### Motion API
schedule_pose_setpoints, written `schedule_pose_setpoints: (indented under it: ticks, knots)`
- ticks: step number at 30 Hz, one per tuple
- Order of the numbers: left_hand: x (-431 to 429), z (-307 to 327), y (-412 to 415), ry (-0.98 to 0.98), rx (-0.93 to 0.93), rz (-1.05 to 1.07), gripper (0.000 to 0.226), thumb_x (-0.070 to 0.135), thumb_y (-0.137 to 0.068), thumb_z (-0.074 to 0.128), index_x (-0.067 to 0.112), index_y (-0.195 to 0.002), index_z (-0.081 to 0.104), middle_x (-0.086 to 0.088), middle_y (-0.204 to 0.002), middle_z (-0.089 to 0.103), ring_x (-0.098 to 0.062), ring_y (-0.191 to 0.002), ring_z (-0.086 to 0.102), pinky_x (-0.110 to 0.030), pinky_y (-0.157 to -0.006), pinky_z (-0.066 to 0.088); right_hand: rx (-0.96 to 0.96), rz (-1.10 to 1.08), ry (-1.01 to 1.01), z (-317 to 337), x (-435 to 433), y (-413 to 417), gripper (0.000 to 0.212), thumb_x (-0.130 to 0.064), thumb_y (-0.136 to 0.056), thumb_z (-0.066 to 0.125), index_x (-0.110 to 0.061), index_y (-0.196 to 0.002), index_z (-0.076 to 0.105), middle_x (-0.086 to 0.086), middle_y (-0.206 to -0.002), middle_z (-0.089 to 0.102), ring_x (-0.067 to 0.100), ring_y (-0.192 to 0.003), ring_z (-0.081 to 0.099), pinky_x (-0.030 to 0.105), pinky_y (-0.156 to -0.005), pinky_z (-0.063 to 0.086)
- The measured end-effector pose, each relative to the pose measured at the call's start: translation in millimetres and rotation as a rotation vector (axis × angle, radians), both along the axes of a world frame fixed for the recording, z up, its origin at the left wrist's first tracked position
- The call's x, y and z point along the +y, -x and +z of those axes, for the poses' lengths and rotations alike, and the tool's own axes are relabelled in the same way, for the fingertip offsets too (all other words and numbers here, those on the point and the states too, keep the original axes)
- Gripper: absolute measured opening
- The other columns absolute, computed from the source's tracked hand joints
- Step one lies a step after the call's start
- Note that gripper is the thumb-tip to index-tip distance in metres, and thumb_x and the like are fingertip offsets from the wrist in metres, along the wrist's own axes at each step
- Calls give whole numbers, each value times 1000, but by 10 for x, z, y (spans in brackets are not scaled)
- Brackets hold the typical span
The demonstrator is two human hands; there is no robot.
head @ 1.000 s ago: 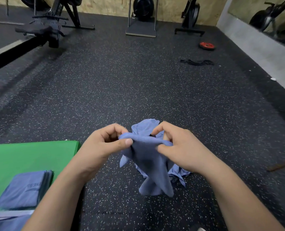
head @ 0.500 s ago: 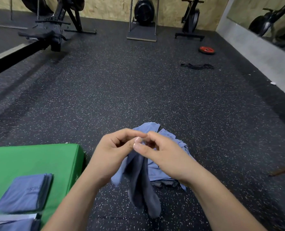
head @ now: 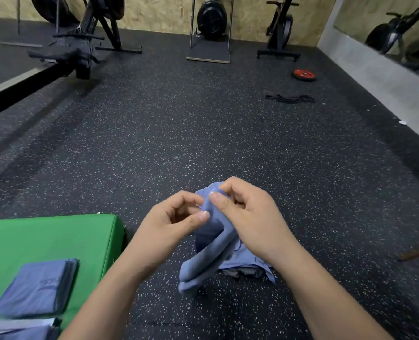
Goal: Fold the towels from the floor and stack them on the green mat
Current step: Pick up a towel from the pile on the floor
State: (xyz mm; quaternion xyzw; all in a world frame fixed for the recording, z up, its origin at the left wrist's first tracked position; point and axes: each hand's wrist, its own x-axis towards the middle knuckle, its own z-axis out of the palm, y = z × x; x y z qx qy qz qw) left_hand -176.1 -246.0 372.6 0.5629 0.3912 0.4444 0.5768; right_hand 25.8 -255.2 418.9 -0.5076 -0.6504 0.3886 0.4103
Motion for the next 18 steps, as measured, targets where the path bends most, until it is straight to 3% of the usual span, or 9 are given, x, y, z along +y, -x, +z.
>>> schedule_pose_setpoints:
  ticks: [2,4,8,11,15,18]
  knots:
    - [8,-45,18,16,56,-48,11,18,-100,75,11,-109,74,-15,-97,78,-19,-88,68,-33,-83,54,50,-38,-26,31,19,-56,19,-36,-105,66,-22,-93,69,19,-82,63,17,-73,50,50,-72,49]
    - [25,-115,58,13,135,-118,8,20,-102,74,14,-107,74,-8,-95,76,-18,-83,60,-32,-75,48,84,-86,-53,54,36,-129,16,-32,-106,66,-21,-96,70,21,-87,66,18,-76,53,53,-74,51]
    - [3,-311,91,68,330,-299,17,22,-106,69,9,-97,64,4,-78,59,-12,-73,49,-32,-65,37,146,-186,-112,111,74,-303,11,-20,-107,66,-18,-98,73,12,-91,70,7,-79,58,29,-72,48]
    - [24,-356,135,31,338,-229,23,33,-106,67,13,-94,65,7,-84,62,-10,-80,53,-34,-73,41,149,-229,-142,138,93,-415,10,-19,-107,66,-18,-101,74,9,-87,68,6,-78,56,25,-72,45]
    - [137,-360,264,5,310,-35,21,37,-103,67,17,-100,72,7,-83,68,-9,-79,55,-36,-77,42,154,-319,-171,138,123,-590,9,-22,-107,67,-21,-106,76,19,-85,62,14,-75,48,35,-71,41]
    - [214,-391,370,-2,297,46,18,34,-105,68,18,-107,75,-1,-86,74,-13,-81,61,-44,-84,52,126,-380,-181,145,126,-677,9,-25,-107,68,-24,-106,76,26,-87,62,18,-74,48,39,-70,41]
